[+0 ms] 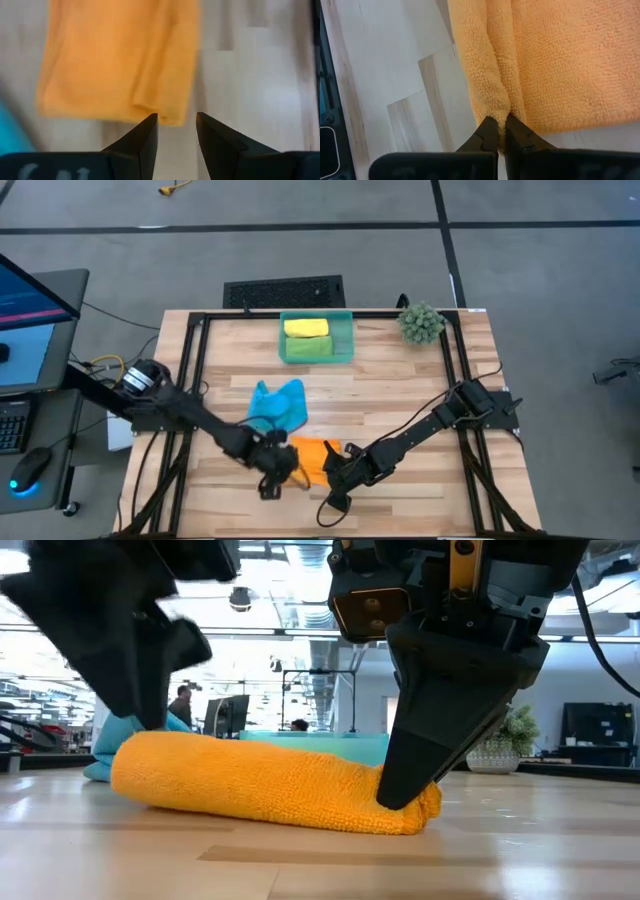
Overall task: Roll microfiber towels into tight, uniform cylinder then place into a basket
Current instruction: Roll the orange microfiber cloth
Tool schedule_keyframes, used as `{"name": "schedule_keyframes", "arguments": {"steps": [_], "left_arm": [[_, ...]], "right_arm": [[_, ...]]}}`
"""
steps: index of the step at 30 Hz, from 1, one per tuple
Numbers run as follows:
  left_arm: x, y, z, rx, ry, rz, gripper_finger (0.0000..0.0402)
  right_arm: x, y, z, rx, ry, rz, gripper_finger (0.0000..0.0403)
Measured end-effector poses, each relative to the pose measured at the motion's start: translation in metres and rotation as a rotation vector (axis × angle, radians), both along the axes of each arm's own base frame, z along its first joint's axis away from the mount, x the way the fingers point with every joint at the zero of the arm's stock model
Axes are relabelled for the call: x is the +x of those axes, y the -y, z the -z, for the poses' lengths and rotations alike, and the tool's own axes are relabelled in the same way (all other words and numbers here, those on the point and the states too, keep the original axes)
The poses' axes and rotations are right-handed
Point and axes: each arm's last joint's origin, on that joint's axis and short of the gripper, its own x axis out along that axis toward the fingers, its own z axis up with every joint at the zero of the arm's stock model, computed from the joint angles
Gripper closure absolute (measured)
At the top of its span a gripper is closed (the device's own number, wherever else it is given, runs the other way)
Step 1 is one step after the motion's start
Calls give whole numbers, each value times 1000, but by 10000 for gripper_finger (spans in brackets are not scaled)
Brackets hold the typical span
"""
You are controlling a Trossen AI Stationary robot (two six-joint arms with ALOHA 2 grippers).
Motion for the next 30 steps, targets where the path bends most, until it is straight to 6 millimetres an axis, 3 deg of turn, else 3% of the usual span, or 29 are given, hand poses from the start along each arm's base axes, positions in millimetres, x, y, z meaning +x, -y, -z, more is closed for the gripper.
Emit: {"name": "schedule_keyframes", "arguments": {"steps": [5,9,13,22,30], "left_arm": [[-15,38,-3,106,148,164,276],[-19,56,-2,224,273,267,276],[-10,53,3,257,297,271,276],[9,35,36,264,180,253,276],[16,22,41,261,154,131,276]], "right_arm": [[0,0,0,0,0,0,384],[0,1,0,2,-1,1,383],[0,1,0,5,-2,6,381],[0,1,0,0,0,1,382],[0,0,0,-1,0,-1,384]]}}
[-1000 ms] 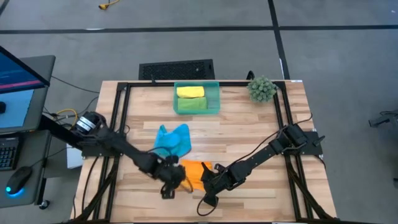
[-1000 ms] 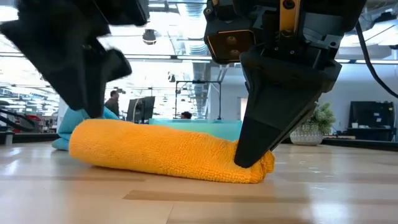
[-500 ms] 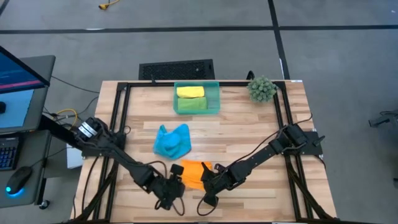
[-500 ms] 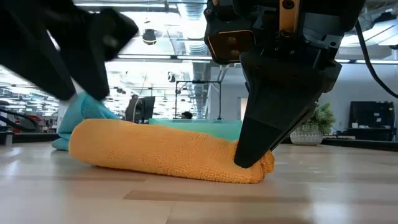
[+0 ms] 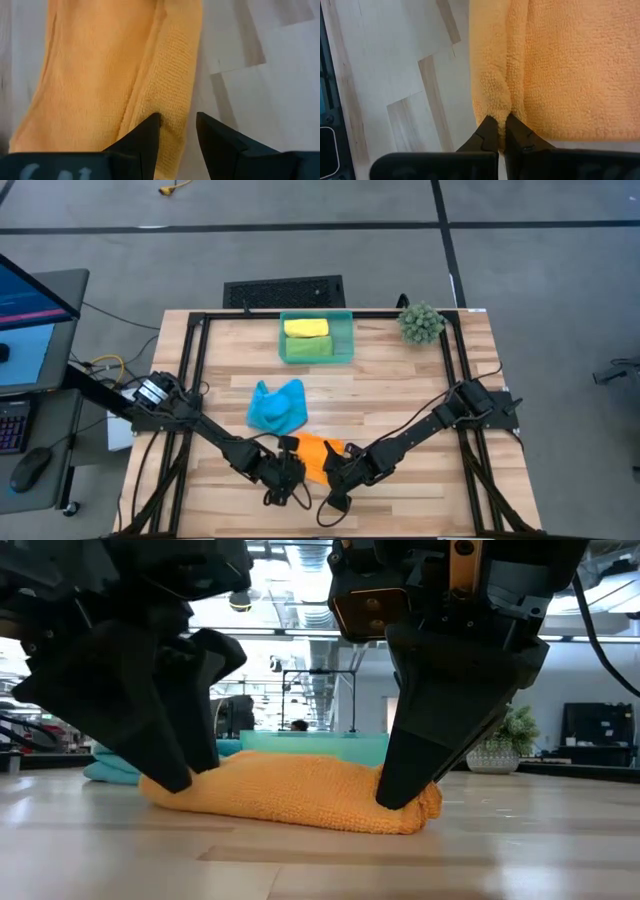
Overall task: Roll microfiber towels into tight, uniform cylinder then place into a basket
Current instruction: Roll the orange microfiber cloth
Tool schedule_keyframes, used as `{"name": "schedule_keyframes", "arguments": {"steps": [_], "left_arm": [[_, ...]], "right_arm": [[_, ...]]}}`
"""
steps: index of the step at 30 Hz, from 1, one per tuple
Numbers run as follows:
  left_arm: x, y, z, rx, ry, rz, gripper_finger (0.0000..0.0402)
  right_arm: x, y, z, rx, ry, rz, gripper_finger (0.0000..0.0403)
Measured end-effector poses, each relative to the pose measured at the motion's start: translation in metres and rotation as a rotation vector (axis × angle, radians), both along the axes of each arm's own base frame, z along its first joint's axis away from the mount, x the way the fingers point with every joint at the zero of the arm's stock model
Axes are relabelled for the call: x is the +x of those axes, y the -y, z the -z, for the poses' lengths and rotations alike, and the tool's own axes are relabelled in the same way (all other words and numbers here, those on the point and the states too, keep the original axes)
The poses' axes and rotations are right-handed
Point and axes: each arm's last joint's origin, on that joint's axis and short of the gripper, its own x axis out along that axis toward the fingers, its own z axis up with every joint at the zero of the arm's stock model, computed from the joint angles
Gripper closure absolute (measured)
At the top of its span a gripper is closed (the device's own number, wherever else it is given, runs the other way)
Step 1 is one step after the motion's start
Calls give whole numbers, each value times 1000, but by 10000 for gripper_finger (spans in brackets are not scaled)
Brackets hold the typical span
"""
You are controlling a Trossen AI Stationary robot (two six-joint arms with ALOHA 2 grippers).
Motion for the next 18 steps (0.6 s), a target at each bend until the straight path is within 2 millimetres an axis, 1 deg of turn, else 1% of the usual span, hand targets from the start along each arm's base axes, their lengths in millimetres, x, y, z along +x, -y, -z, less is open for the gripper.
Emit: {"name": "schedule_keyframes", "arguments": {"steps": [5,10,13,18], "left_arm": [[2,-9,5,-12,-46,-85,276],[3,-16,11,-82,-73,-85,276],[2,-17,12,-100,-83,-104,276],[2,-17,13,-115,-88,-126,276]], "right_arm": [[0,-1,0,9,-3,-39,377],[-1,-2,0,-12,6,-59,374],[0,-3,0,-24,16,-87,374],[-2,-3,-5,-44,28,-127,355]]}}
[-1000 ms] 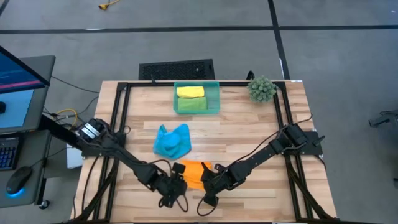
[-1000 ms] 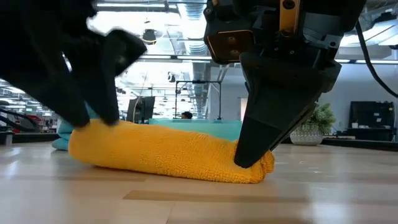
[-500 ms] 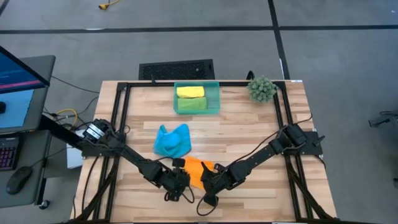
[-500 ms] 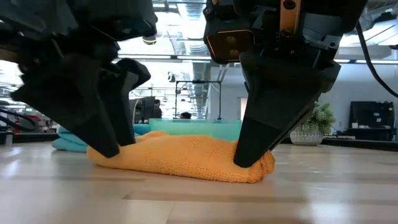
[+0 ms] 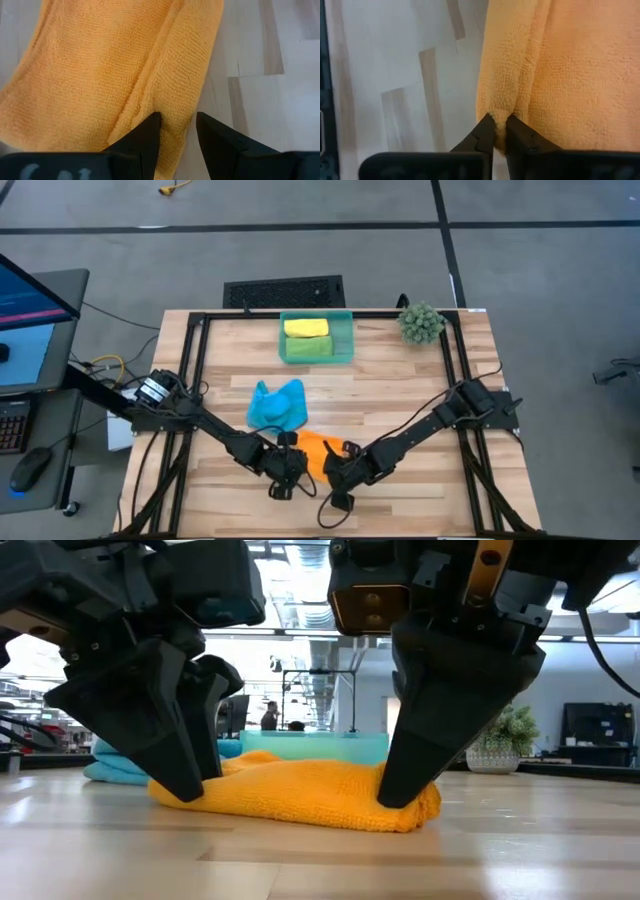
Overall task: Roll microfiber towels into tight, uniform cylinder then place into a basket
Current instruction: Roll the orange microfiber cloth
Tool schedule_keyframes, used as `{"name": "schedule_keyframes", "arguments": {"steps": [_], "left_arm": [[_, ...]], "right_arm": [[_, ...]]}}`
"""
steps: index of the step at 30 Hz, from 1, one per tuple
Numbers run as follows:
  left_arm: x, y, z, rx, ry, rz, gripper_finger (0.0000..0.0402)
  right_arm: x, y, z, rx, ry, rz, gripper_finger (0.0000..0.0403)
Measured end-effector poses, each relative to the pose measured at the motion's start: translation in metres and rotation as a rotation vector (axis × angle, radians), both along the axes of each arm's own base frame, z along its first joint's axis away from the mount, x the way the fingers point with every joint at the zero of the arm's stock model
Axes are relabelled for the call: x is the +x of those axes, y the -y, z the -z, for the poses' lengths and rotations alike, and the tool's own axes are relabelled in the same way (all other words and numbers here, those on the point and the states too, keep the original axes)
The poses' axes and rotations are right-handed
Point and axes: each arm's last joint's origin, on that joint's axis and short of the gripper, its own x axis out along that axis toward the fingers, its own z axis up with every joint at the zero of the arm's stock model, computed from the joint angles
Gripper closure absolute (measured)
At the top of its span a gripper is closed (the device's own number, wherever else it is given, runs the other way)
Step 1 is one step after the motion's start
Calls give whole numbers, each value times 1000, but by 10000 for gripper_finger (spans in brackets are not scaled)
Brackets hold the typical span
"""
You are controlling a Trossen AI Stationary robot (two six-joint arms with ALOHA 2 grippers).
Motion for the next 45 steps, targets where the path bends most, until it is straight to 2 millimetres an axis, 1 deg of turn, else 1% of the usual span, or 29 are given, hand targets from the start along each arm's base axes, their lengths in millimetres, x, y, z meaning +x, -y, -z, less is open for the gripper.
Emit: {"name": "schedule_keyframes", "arguments": {"steps": [3,7,12,15,18,21,24,26,28,31,33,35,38,41,45], "left_arm": [[0,0,0,-21,-3,-32,276],[1,0,0,-70,-5,-89,276],[2,1,0,-147,-3,-177,276],[2,1,1,-168,-10,-220,276],[2,1,1,-174,-11,-232,276],[2,0,1,-185,-15,-244,276],[3,-2,1,-201,-18,-276,276],[4,-3,1,-210,-19,-288,276],[4,-4,1,-219,-21,-303,276],[5,-5,1,-238,-29,-322,276],[6,-6,1,-255,-34,-344,276],[6,-6,1,-266,-36,-365,276],[6,-6,1,-280,-36,-391,276],[6,-6,1,-290,-37,-409,276],[6,-6,1,-302,-45,-409,276]], "right_arm": [[-4,-1,-9,-36,19,6,348],[-16,-3,-28,-120,50,19,346],[-31,-6,-49,-202,79,-27,345],[-40,-12,-62,-211,108,-63,345],[-49,-17,-71,-250,139,-74,345],[-59,-25,-79,-325,190,-129,344],[-70,-40,-84,-441,263,-238,344],[-77,-50,-83,-522,300,-318,344],[-83,-57,-82,-556,312,-377,344],[-78,-60,-75,-549,308,-398,344],[-78,-60,-69,-583,290,-449,344],[-67,-61,-65,-586,321,-466,344],[-58,-60,-50,-590,306,-502,344],[-48,-58,-42,-569,309,-510,342],[-43,-50,-40,-555,285,-470,328]]}}
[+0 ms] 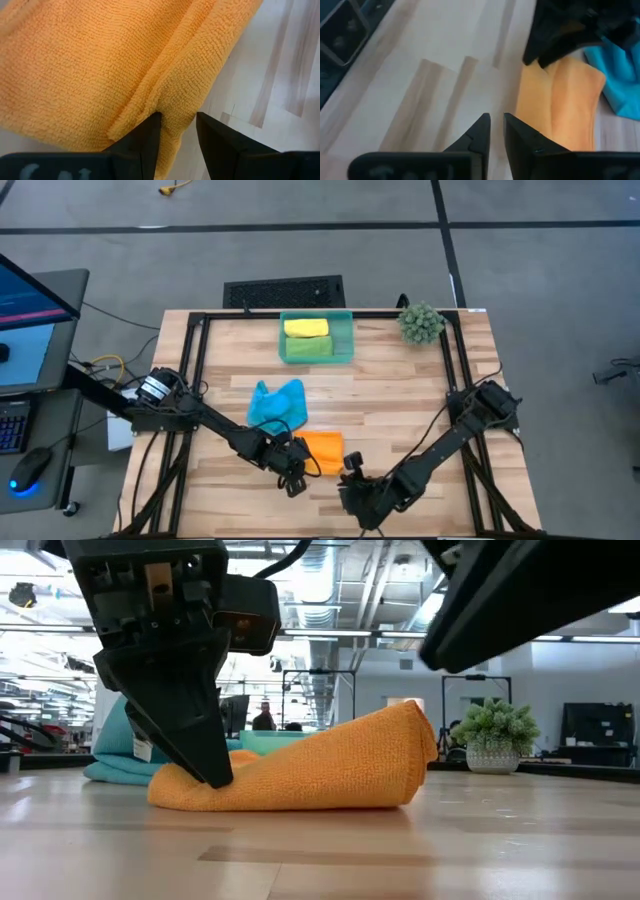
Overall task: Roll microfiber towels into tight, uniform cylinder then place into a basket
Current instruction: Roll the orange microfiber cloth
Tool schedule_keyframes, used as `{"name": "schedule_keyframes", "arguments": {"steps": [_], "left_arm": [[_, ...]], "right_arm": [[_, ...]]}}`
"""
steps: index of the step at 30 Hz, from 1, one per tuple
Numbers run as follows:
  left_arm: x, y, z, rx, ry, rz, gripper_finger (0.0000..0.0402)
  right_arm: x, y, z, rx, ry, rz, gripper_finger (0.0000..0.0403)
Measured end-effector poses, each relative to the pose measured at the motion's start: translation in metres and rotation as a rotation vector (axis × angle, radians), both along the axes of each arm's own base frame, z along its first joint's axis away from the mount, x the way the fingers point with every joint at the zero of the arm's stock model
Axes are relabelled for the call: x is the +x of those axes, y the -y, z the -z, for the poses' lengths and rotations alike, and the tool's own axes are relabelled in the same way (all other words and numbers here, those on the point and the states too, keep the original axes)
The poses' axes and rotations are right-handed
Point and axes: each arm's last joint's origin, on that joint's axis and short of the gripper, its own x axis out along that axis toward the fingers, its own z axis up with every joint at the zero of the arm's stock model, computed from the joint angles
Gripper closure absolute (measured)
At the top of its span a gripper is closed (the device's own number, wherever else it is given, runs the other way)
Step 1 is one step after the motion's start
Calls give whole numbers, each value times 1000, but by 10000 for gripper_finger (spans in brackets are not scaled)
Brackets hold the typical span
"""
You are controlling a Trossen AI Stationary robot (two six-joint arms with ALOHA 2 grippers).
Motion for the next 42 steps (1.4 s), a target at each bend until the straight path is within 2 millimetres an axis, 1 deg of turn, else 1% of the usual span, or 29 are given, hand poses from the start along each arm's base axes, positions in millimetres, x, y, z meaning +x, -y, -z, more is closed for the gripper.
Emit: {"name": "schedule_keyframes", "arguments": {"steps": [4,6,8,10,12,14,19,23,27,31,36,39,42], "left_arm": [[0,0,0,-2,-1,-2,276],[0,0,0,-3,-1,-3,276],[0,0,0,-4,-1,-3,276],[0,0,0,-4,-1,-3,276],[0,0,0,-6,-2,-2,276],[0,0,0,-5,-2,-2,276],[0,0,0,-6,-2,-2,276],[0,0,0,-6,-2,-1,276],[0,0,0,-6,-2,-2,276],[0,0,0,-6,-3,-1,276],[0,0,0,-1,-2,12,276],[0,0,0,20,3,53,276],[0,2,-1,68,15,138,276]], "right_arm": [[8,7,-1,30,13,36,297],[12,11,0,43,3,26,277],[18,14,10,24,-31,-6,255],[18,17,21,-24,-73,-30,235],[23,18,27,-42,-64,-22,216],[22,22,32,-96,-73,0,198],[23,22,29,-97,-48,22,169],[24,25,28,-79,-45,61,164],[27,35,47,-104,-110,127,163],[34,42,54,-66,-121,187,163],[37,48,54,30,-153,239,166],[40,52,55,77,-164,277,183],[41,57,55,117,-198,300,217]]}}
